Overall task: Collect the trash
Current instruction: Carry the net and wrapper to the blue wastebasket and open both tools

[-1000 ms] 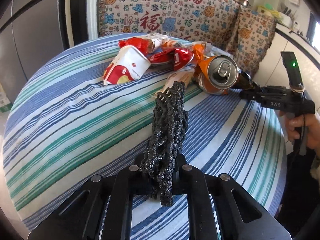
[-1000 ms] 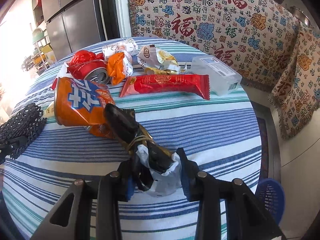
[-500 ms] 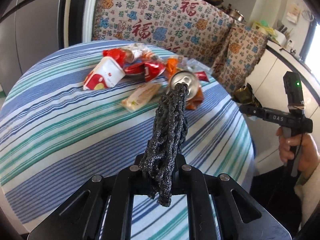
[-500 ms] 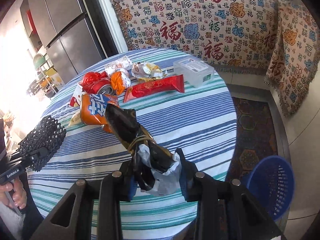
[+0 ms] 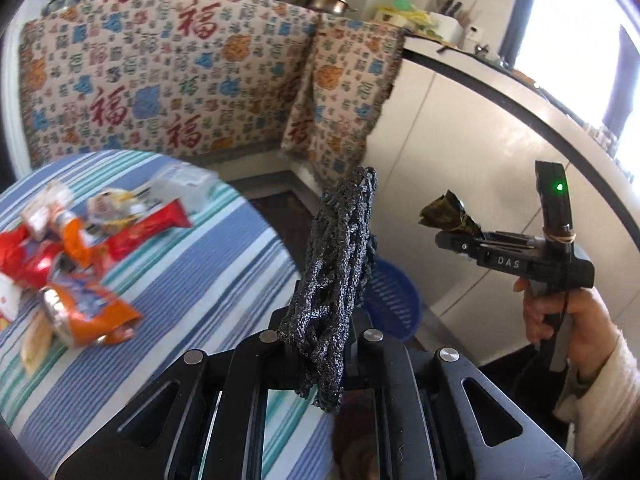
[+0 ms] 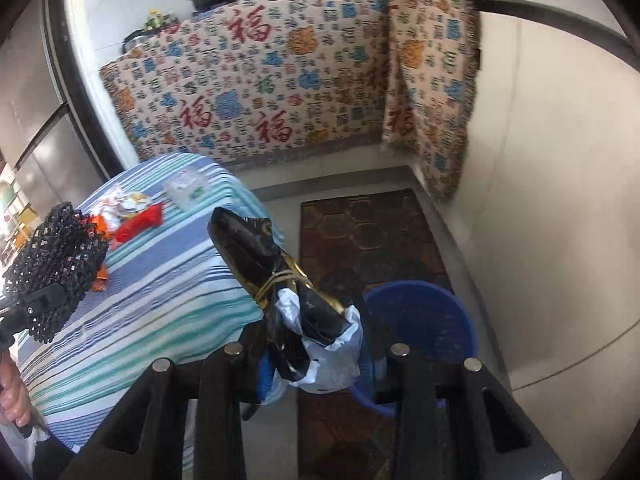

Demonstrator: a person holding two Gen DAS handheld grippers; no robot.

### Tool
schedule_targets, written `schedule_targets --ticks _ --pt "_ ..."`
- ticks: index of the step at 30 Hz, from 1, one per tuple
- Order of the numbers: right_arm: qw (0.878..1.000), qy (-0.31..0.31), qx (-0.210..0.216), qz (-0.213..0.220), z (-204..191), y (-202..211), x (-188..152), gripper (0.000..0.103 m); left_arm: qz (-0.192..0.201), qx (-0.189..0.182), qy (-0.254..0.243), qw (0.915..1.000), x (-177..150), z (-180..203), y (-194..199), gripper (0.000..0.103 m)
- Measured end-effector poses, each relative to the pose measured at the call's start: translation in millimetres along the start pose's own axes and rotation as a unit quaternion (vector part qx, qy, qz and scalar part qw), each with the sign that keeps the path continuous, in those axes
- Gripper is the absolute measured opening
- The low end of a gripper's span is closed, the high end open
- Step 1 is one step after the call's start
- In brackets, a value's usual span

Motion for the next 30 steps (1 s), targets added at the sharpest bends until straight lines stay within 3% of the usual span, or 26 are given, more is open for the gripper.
schedule_targets --ticks 7,12,17,30 --pt "0.996 -0.054 -0.069 -0.025 94.7 -25.8 -5.4 0.034 -0.038 -0.045 -0.022 0.998 16.4 66.1 -105.8 0.009" --pt "0.993 -0.083 -0.075 -0.036 129.8 -54.6 -18.2 0.034 -0.055 -0.058 -0.032 0.9963 15.3 92.2 -149.1 0.009" --pt "0.993 -0.084 -0.068 -0.055 140.5 -79.0 -27.4 0.034 -0.07 -0.064 -0.02 0.9953 13.4 100.2 -178.8 0.009" --pt "0.993 -0.061 -0.071 -0.078 157.6 -96.6 -41.4 0.038 -0.103 -0.075 -0.023 0.9916 7.3 115.7 -229.4 0.01"
Point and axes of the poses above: each gripper's, at about its wrist camera, not at the fingertips, and y roughly against the way its jaws point, z to its right, x to its top, the point moved 5 cm from there along -y, roughly the way its jaws point, and after that the axes turned 4 degrees about z, right-handed, at the moved point
